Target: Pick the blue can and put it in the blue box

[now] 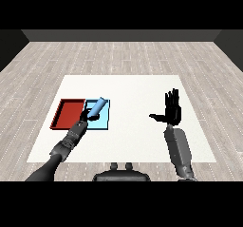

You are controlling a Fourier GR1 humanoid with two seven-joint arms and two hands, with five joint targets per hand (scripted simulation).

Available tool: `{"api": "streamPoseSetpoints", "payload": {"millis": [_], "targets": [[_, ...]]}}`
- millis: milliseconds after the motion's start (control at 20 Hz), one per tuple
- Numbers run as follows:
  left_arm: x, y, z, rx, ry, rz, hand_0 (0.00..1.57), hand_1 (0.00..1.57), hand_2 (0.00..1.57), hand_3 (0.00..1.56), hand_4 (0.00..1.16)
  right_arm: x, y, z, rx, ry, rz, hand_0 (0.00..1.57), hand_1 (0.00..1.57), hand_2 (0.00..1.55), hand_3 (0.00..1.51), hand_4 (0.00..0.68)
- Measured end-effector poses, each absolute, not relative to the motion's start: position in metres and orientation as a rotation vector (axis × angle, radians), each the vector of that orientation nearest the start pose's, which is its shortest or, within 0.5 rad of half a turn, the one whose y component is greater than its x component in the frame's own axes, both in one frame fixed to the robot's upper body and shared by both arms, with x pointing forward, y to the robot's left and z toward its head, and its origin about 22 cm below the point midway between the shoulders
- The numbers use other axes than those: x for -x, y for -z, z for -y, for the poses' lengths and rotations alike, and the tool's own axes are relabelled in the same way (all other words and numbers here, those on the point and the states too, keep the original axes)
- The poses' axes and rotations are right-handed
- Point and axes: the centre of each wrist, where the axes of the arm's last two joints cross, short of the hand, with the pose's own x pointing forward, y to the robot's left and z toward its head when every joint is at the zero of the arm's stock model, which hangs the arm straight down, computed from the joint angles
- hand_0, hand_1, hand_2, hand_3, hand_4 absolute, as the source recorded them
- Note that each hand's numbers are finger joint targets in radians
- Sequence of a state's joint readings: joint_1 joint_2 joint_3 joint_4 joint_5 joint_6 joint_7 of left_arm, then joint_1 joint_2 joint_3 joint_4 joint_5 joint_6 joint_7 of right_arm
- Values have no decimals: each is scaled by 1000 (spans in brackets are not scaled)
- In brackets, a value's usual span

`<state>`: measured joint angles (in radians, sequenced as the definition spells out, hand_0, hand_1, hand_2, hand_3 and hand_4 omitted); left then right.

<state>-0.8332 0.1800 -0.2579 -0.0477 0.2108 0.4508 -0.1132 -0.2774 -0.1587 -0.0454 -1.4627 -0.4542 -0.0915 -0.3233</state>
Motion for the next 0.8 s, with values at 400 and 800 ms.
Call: {"api": "streamPoseSetpoints", "payload": {"millis": [400, 800], "targets": [[-359, 83, -233, -698, 108, 1097, 0, 0, 0, 0, 0, -302, -53, 248, -242, 311, 2010, 0, 0, 0, 0, 0], [-384, 50, -211, -613, -31, 1470, 0, 0, 0, 0, 0, -303, -62, 239, -276, 303, 2025, 0, 0, 0, 0, 0]]}}
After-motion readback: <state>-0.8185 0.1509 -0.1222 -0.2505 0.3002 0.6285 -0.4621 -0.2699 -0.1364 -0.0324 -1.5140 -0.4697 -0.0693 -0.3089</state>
